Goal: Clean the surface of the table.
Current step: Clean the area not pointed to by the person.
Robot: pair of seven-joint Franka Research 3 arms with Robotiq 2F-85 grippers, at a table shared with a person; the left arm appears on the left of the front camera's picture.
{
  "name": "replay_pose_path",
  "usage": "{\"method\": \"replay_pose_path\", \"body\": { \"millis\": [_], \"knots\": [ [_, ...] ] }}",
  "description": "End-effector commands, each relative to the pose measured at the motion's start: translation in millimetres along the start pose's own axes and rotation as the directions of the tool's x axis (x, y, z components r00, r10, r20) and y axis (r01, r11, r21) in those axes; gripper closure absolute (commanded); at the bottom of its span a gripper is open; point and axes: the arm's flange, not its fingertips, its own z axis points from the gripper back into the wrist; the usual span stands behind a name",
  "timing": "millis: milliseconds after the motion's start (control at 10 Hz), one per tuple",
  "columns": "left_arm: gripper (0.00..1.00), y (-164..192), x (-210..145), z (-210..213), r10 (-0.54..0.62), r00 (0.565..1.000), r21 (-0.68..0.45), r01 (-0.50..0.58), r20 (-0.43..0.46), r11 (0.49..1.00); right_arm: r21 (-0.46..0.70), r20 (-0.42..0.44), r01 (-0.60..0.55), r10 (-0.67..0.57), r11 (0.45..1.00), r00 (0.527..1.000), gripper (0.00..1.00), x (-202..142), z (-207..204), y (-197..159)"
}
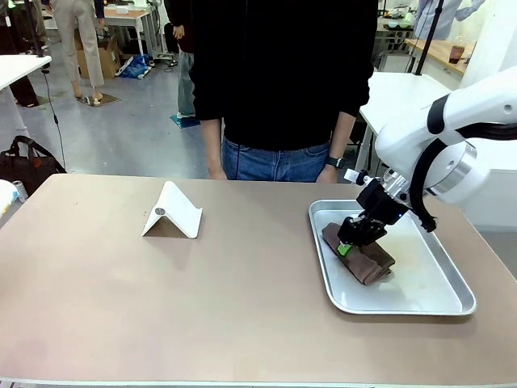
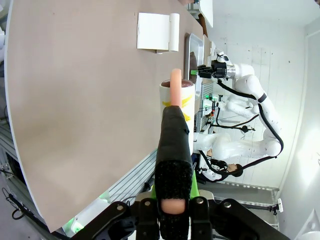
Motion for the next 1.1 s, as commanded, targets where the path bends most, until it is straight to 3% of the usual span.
{"method": "replay_pose_path", "body": {
  "millis": [0, 600, 1000],
  "knots": [
    [0.78, -5.0, -2.5, -0.4, -0.001, 1.0, -0.003, 0.001, 0.006, 1.0, -0.032, 0.032, -0.032, 0.033, 0.999, 0.999, 0.88, -8.2, -2.3, 1.5],
    [0.78, -5.0, -2.5, -0.4, -0.001, 1.0, -0.003, 0.001, 0.006, 1.0, -0.237, 0.109, 0.088, -0.063, 0.968, 0.992, 0.88, -12.0, 8.5, -38.6],
    [0.78, -5.0, -2.5, -0.4, -0.001, 1.0, -0.003, 0.001, 0.006, 1.0, -0.253, 0.178, 0.213, -0.171, 0.944, 0.969, 0.88, -19.8, 34.6, -76.5]
  ]
}}
